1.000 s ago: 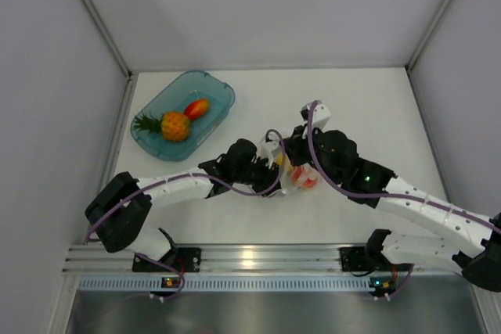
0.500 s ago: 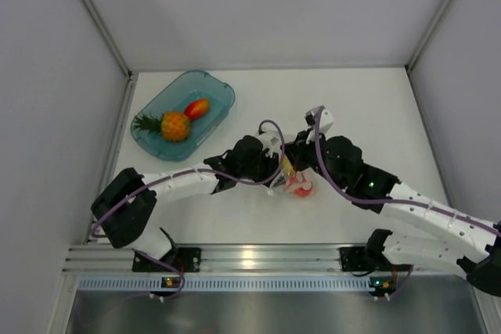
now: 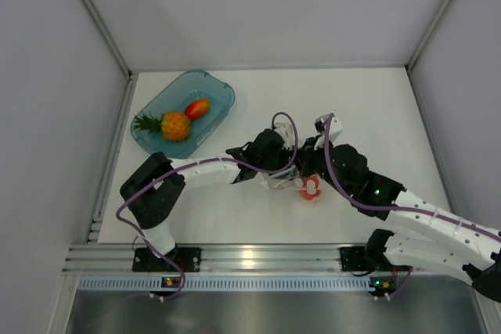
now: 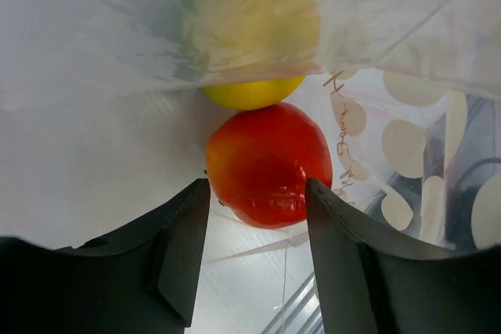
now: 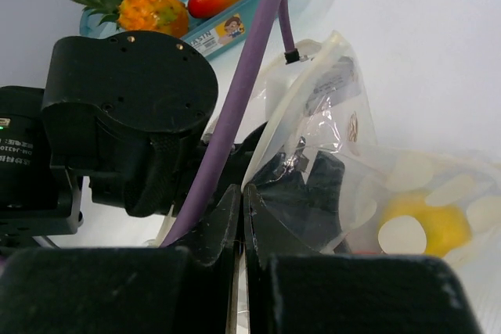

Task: Open the zip-top bag and remove the fake food

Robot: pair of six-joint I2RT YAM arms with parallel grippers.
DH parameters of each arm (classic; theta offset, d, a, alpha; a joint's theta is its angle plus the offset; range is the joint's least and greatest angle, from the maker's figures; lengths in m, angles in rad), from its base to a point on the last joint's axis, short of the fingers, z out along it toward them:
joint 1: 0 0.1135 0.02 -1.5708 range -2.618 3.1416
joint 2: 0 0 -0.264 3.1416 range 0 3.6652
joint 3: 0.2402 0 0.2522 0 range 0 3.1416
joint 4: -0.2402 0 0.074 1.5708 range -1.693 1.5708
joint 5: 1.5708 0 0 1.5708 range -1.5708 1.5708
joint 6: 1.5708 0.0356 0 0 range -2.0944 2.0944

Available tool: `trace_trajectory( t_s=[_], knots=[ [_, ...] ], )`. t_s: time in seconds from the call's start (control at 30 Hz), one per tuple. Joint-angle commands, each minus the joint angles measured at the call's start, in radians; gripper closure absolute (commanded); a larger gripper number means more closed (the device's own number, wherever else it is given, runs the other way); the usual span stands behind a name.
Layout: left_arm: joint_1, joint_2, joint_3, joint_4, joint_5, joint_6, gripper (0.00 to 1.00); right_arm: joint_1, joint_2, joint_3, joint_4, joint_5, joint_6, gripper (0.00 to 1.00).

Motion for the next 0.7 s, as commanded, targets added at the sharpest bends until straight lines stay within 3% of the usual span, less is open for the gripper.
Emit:
trace_trajectory(
  t_s=[0.0, 0.03, 0.13, 0.57, 0.67],
  knots=[
    [-0.025, 0.039, 0.078, 0.021, 0.020, -0.008, 0.41, 0.001, -0.038, -0.005, 0.026, 0.019, 0.006, 1.00],
    [-0.029, 0.051, 0.087, 0.021, 0.031, -0.004, 0.34, 0.003, -0.042, -0.010, 0.021, 0.029, 0.004, 1.00],
    [-0.045, 0.086, 0.107, 0.022, 0.069, -0.004, 0.25, 0.003, -0.050, -0.025, 0.017, 0.055, 0.003, 1.00],
    [-0.106, 0.261, 0.194, 0.022, 0.301, -0.040, 0.22, -0.017, -0.088, -0.056, -0.065, 0.191, -0.006, 1.00],
    [-0.120, 0.264, 0.201, 0.031, 0.253, -0.065, 0.29, -0.017, -0.090, -0.080, -0.062, 0.196, 0.001, 1.00]
  ],
)
